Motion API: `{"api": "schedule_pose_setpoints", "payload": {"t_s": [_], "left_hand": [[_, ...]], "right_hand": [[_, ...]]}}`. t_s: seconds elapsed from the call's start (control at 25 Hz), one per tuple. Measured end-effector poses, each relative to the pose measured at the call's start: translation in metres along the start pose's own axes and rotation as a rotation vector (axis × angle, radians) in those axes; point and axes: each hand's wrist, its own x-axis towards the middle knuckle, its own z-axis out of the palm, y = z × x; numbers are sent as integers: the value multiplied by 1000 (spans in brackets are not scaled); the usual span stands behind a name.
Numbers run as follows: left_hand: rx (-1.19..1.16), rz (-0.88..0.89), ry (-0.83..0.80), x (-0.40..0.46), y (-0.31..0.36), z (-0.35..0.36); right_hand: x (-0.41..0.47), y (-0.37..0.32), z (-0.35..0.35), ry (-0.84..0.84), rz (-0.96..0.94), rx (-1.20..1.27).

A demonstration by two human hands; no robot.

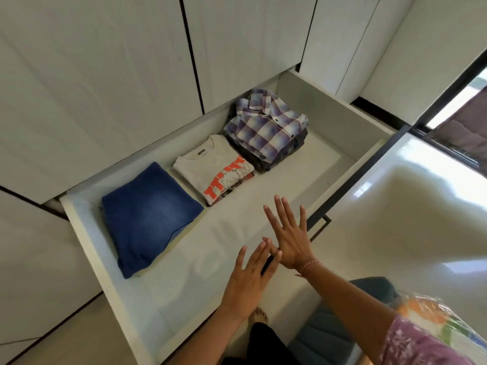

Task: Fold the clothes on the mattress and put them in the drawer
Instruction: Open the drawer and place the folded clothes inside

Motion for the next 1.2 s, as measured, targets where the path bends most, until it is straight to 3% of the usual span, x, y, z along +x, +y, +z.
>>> {"api": "schedule_pose_setpoints", "payload": {"t_s": [0.92,1.08,1.2], "left_hand": [[127,-29,47,83,-254,22],[151,-23,81,95,-297,25],[196,2,131,109,-334,27]], "right_hand": [[255,-94,34,100,-46,128],[292,-113,41,182,32,138],[319,-135,44,201,246,197]]}}
